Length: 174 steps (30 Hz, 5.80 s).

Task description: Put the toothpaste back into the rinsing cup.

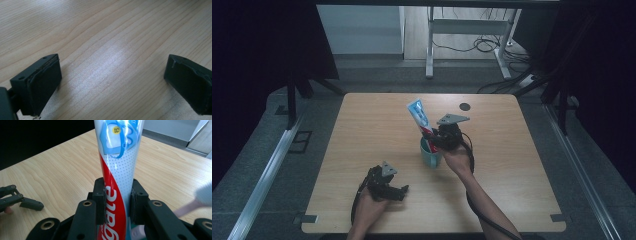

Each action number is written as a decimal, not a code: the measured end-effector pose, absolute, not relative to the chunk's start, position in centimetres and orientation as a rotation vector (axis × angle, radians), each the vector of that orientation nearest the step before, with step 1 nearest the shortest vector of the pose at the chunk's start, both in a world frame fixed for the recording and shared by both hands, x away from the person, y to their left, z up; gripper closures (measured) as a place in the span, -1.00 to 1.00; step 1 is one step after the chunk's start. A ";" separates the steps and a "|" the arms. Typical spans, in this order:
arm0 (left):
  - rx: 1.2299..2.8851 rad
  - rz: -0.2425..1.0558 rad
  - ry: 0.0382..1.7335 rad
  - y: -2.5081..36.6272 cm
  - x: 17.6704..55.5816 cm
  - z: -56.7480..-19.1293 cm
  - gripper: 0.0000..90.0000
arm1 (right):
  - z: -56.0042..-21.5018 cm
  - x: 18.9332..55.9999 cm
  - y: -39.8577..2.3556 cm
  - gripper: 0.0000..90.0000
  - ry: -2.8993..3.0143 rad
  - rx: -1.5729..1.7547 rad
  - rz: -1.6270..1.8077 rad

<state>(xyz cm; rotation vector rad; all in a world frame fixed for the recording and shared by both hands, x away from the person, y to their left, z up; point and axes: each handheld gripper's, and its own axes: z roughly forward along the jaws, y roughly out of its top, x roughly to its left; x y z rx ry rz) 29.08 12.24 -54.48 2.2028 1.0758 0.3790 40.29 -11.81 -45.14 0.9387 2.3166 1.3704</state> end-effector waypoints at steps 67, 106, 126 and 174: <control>2.202 0.379 1.075 12.2 29.1 -54.5 -0.97 | -47.1 39.3 -13.8 0.29 2.394 0.997 1.377; 2.204 0.380 1.072 12.3 29.1 -54.5 -0.97 | -44.7 37.3 -15.2 -0.38 2.424 0.905 1.265; 2.202 0.381 1.073 12.2 29.1 -54.5 -0.97 | -44.1 36.0 -16.8 -0.49 2.449 0.905 1.221; 2.199 0.380 1.076 12.2 29.1 -54.5 -0.97 | -46.7 32.1 -22.9 -0.97 2.446 0.913 1.007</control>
